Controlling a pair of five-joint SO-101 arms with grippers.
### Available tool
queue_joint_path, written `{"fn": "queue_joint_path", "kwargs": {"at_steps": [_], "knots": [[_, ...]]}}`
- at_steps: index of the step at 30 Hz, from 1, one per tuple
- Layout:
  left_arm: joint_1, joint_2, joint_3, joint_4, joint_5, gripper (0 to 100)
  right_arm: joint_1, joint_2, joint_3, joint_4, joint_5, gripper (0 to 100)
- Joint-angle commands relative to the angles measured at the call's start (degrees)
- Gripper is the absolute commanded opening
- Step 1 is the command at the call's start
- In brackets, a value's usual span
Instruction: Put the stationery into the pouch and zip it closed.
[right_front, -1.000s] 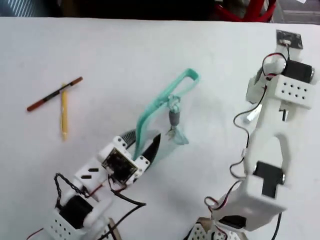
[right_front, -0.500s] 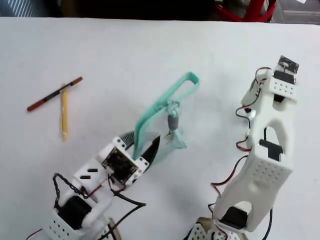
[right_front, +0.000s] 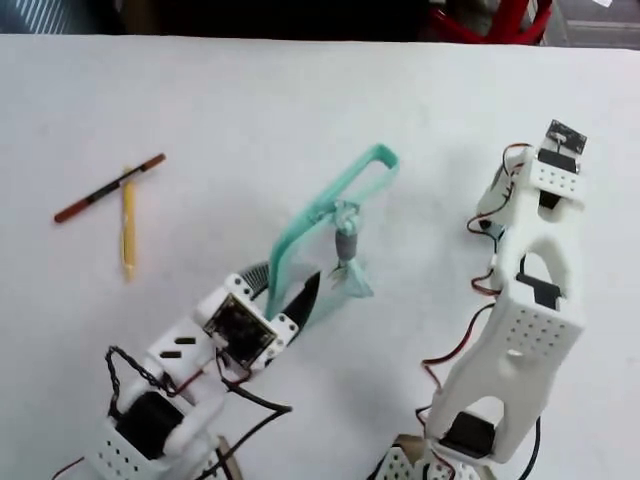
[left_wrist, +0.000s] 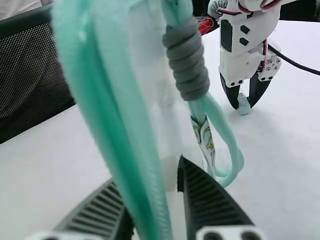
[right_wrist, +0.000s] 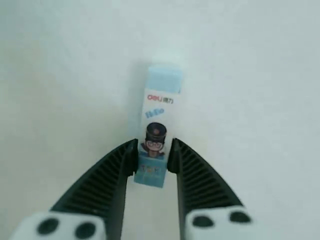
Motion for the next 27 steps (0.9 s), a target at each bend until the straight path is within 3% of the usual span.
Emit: {"fn": "queue_joint_path", "kwargs": {"at_steps": [1, 10, 15, 21, 27], "knots": [[-0.66, -0.04, -2.81, 0.0, -0.53, 12, 0.48, -6.9, -2.73, 4.62, -0.18, 1.8], [-0.66, -0.04, -2.81, 0.0, -0.53, 12, -8.13, -40.66, -3.34, 17.54, 11.52, 1.9], [-0.66, -0.04, -2.81, 0.0, -0.53, 12, -20.44, -64.22, -0.62, 18.33, 16.53, 1.9], [-0.66, -0.04, -2.73, 0.0, -0.09, 12, -33.8, -83.21, 9.85, 10.59, 18.2, 1.9], [-0.57, -0.04, -2.81, 0.0, 0.09, 12, -38.64, -81.89, 16.79, 0.75, 14.59, 1.9]]}}
